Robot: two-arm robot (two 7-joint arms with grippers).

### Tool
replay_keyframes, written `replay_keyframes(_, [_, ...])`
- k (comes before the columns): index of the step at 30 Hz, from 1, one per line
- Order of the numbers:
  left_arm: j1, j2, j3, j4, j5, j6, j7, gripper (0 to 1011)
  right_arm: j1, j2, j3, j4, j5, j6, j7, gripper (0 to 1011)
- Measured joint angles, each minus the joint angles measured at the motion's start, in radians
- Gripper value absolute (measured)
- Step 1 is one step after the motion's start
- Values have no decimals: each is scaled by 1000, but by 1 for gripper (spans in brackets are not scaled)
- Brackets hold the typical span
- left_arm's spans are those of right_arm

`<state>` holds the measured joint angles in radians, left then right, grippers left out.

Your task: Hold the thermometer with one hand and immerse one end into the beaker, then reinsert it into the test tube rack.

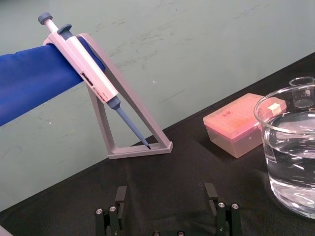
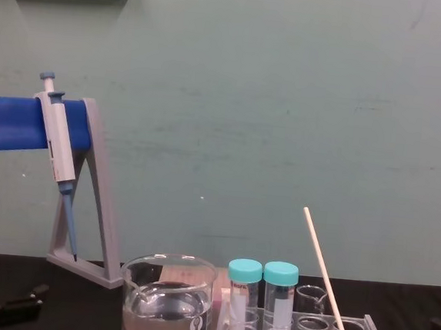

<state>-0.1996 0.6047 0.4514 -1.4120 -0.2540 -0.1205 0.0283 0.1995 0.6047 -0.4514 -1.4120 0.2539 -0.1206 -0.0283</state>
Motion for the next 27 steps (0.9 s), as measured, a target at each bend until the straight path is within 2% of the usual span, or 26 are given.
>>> replay_keyframes(13, [0,0,0,0,0,0,0,1004,0,0,0,0,0,0,0,1003])
replay_keyframes(16, [0,0,0,0,0,0,0,1004,-7,0,17,-12,17,-2,12,1003])
replay_keyframes(19, [0,0,0,0,0,0,0,1004,-33,12,54,-54,75,-4,57,1003])
replay_keyframes(24, [0,0,0,0,0,0,0,1004,-76,36,95,-142,118,8,85,1003])
replay_keyframes(27, [0,0,0,0,0,0,0,1004,-104,53,118,-204,143,36,102,1003])
